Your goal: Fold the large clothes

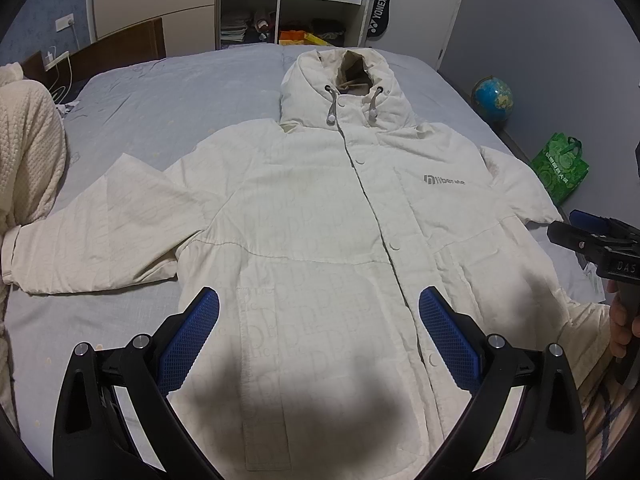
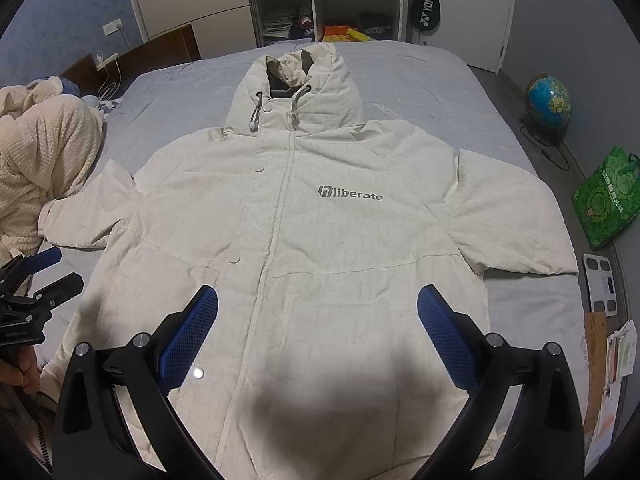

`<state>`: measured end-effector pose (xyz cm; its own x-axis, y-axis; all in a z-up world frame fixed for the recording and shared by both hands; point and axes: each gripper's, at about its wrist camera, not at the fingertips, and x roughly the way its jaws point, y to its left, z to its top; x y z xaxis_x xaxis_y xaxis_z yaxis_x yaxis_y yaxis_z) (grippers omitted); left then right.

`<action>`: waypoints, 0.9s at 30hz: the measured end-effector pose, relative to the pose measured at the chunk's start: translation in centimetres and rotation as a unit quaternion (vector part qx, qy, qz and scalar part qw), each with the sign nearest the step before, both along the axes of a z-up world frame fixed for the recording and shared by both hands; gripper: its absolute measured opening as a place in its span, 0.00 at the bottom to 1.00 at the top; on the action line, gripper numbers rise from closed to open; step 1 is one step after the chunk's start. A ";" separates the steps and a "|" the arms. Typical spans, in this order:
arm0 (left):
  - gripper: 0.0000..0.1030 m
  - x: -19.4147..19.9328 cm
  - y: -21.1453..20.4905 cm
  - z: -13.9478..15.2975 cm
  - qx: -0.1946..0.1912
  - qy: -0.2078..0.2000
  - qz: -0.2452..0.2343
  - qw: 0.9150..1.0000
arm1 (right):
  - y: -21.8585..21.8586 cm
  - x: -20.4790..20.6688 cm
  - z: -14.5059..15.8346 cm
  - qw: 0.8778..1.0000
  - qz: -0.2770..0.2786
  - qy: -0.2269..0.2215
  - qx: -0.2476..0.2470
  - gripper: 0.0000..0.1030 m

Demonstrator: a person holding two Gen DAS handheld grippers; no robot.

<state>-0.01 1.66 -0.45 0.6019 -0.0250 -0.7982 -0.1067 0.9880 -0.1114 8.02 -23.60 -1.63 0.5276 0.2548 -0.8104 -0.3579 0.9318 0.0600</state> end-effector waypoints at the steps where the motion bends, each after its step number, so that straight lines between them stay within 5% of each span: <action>1: 0.94 0.0 0.0 0.0 0.000 0.000 0.000 1.000 | 0.0 0.0 0.0 1.000 0.000 0.000 0.000 0.93; 27: 0.94 0.1 0.2 -0.1 0.000 0.001 0.000 1.000 | 0.0 0.1 0.0 1.000 0.002 0.004 0.000 0.93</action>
<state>0.07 1.81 -0.52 0.6004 -0.0246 -0.7993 -0.1067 0.9881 -0.1106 8.07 -23.58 -1.66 0.5199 0.2568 -0.8147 -0.3617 0.9302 0.0624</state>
